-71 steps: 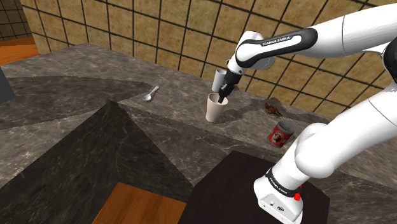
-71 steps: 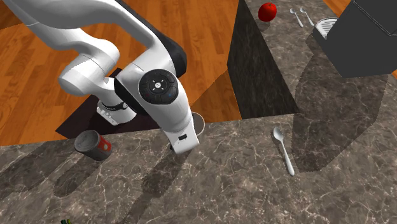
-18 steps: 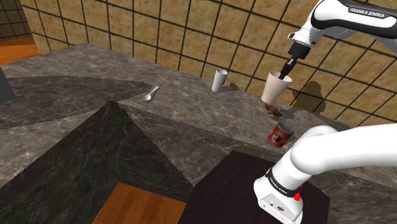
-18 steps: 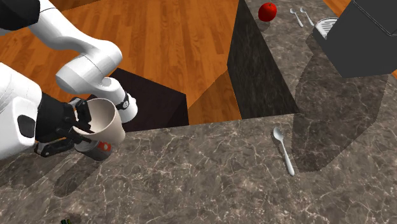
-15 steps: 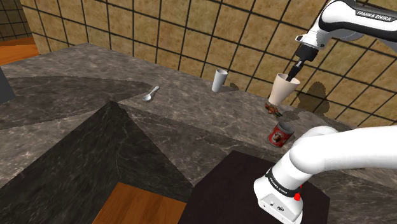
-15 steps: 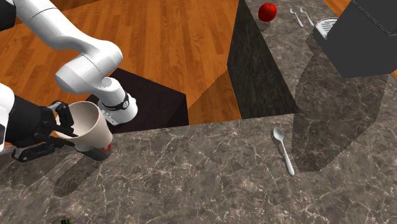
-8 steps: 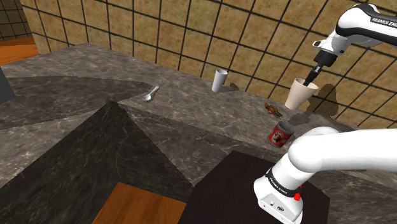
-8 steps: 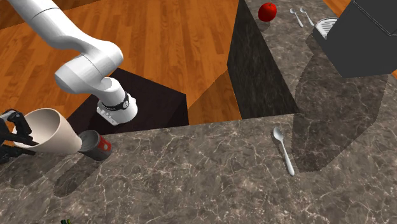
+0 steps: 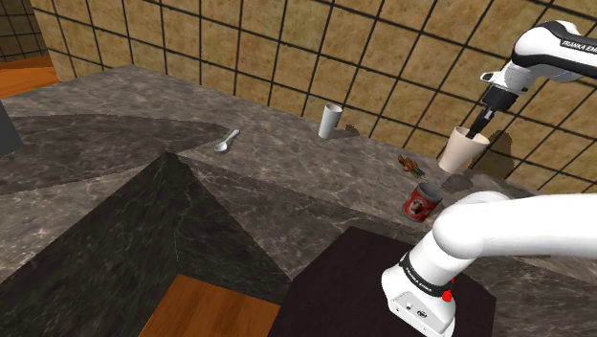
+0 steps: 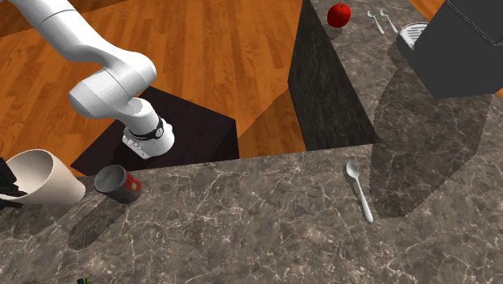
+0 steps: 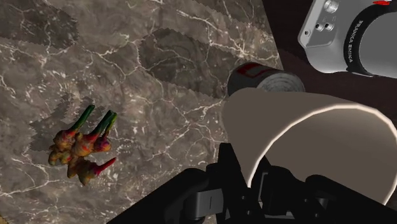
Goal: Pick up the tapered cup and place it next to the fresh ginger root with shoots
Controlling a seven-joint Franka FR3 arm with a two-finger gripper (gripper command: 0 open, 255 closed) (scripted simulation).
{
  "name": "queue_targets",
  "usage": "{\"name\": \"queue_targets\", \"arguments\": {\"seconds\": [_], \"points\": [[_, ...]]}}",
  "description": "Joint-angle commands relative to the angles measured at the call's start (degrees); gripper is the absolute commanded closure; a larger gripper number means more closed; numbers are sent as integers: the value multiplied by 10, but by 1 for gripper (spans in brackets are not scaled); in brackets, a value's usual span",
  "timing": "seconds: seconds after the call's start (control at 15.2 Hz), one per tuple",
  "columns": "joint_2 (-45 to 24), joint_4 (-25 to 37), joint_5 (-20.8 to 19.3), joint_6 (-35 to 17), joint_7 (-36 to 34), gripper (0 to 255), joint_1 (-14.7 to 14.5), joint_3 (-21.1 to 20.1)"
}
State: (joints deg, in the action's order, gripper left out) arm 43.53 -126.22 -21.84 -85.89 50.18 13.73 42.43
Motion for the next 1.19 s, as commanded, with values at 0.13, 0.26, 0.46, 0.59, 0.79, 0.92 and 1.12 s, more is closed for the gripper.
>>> {"name": "queue_targets", "arguments": {"seconds": [0.13,0.26,0.46,0.59,0.79,0.92,1.12], "points": [[5,-30,-10,-27,0,255,4,11],[6,-45,-14,-41,-1,255,5,17],[8,-67,-21,-62,-1,255,7,26],[8,-81,-26,-77,-2,255,9,32],[8,-101,-34,-98,-2,255,10,43],[7,-114,-39,-113,-2,255,11,50],[4,-133,-46,-136,-2,255,12,62]]}}
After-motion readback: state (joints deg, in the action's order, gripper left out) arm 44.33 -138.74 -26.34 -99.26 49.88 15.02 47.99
